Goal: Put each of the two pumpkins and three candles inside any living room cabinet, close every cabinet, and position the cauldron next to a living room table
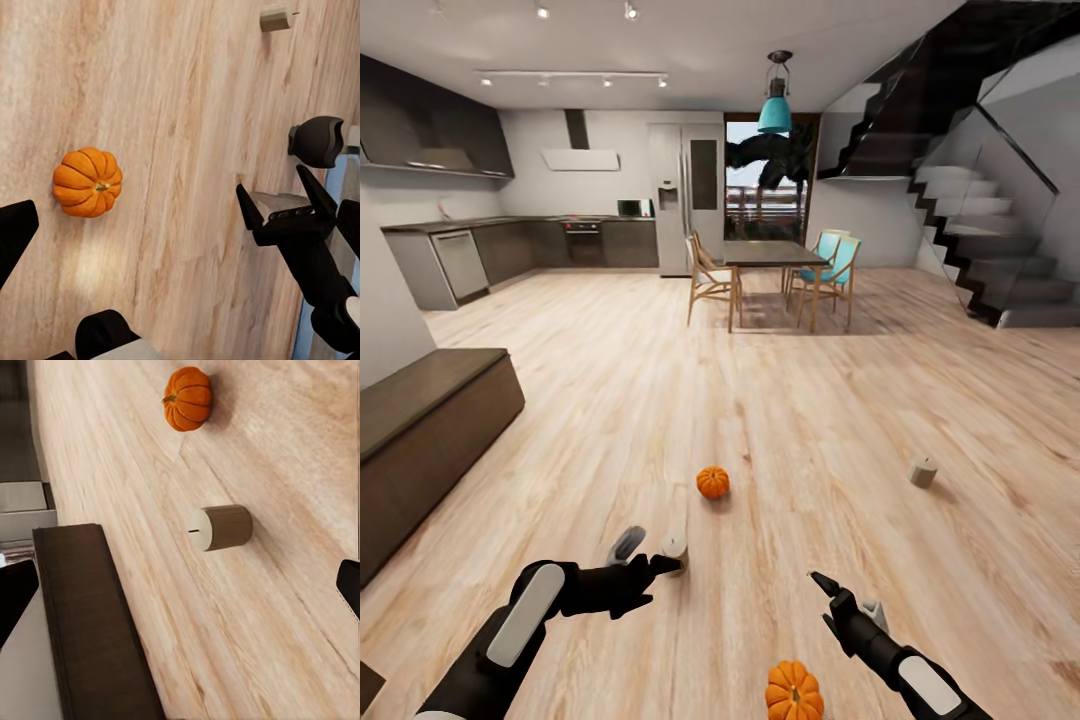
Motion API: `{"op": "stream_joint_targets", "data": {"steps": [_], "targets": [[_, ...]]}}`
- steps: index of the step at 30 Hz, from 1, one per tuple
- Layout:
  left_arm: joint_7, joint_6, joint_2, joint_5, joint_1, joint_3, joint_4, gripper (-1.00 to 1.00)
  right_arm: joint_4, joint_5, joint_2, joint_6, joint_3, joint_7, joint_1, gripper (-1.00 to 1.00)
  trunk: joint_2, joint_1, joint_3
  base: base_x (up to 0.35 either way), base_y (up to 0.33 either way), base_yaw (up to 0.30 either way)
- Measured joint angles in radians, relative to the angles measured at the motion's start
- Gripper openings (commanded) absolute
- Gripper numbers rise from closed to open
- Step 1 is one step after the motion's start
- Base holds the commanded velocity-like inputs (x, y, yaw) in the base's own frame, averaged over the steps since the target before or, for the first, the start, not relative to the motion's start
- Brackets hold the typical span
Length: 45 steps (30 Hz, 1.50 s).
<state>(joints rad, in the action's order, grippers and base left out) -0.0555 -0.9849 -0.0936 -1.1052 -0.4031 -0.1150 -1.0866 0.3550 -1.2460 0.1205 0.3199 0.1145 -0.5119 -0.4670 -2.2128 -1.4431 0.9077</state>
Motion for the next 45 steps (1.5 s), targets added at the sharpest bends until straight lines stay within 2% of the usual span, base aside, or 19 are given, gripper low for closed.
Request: {"op": "stream_joint_targets", "data": {"steps": [12, 16, 18, 20, 22, 25, 29, 37, 45], "targets": [[0.000, 0.000, 0.000, 0.000, 0.000, 0.000, 0.000, 1.00, -0.001, 0.001, 0.000, -0.020, 0.000, 0.010, 0.000, 1.00, 0.000, 0.000, 0.000, 0.004, 0.086, -0.070], [0.000, 0.000, -0.001, 0.000, 0.000, 0.000, -0.002, 1.00, -0.005, 0.001, 0.002, -0.062, 0.000, 0.040, 0.000, 1.00, 0.000, 0.000, 0.000, 0.000, 0.001, -0.001], [0.000, 0.000, -0.001, -0.001, 0.000, 0.001, -0.014, 1.00, -0.016, 0.001, 0.005, -0.072, 0.000, 0.107, 0.000, 1.00, 0.000, 0.000, 0.000, 0.000, 0.000, 0.000], [0.000, 0.000, -0.002, -0.002, 0.000, 0.003, -0.050, 1.00, -0.027, 0.003, 0.006, -0.078, 0.006, 0.242, 0.000, 1.00, 0.000, 0.000, 0.000, 0.000, 0.000, 0.000], [0.000, -0.001, -0.002, -0.002, 0.000, 0.003, -0.065, 1.00, -0.029, 0.006, 0.007, -0.090, 0.008, 0.334, 0.000, 1.00, 0.000, 0.000, 0.000, 0.000, 0.000, 0.000], [0.000, -0.001, -0.002, -0.001, 0.000, 0.003, -0.074, 1.00, -0.029, 0.014, 0.008, -0.104, 0.011, 0.408, 0.000, 1.00, -0.014, -0.008, 0.006, 0.000, 0.000, 0.000], [0.000, -0.001, -0.001, -0.001, 0.000, 0.002, -0.076, 1.00, -0.028, 0.056, 0.008, -0.108, 0.011, 0.431, 0.000, 1.00, -0.042, -0.023, 0.019, 0.000, 0.000, 0.000], [0.000, -0.001, -0.001, -0.002, 0.000, 0.001, -0.078, 1.00, -0.013, 0.131, 0.003, -0.134, 0.012, 0.433, 0.000, 1.00, -0.098, -0.054, 0.044, 0.000, 0.000, 0.000], [-0.001, -0.001, -0.001, -0.001, 0.000, 0.001, -0.079, 1.00, -0.012, 0.139, 0.002, -0.139, 0.013, 0.421, -0.002, 1.00, -0.154, -0.084, 0.069, 0.000, 0.000, 0.000]]}}
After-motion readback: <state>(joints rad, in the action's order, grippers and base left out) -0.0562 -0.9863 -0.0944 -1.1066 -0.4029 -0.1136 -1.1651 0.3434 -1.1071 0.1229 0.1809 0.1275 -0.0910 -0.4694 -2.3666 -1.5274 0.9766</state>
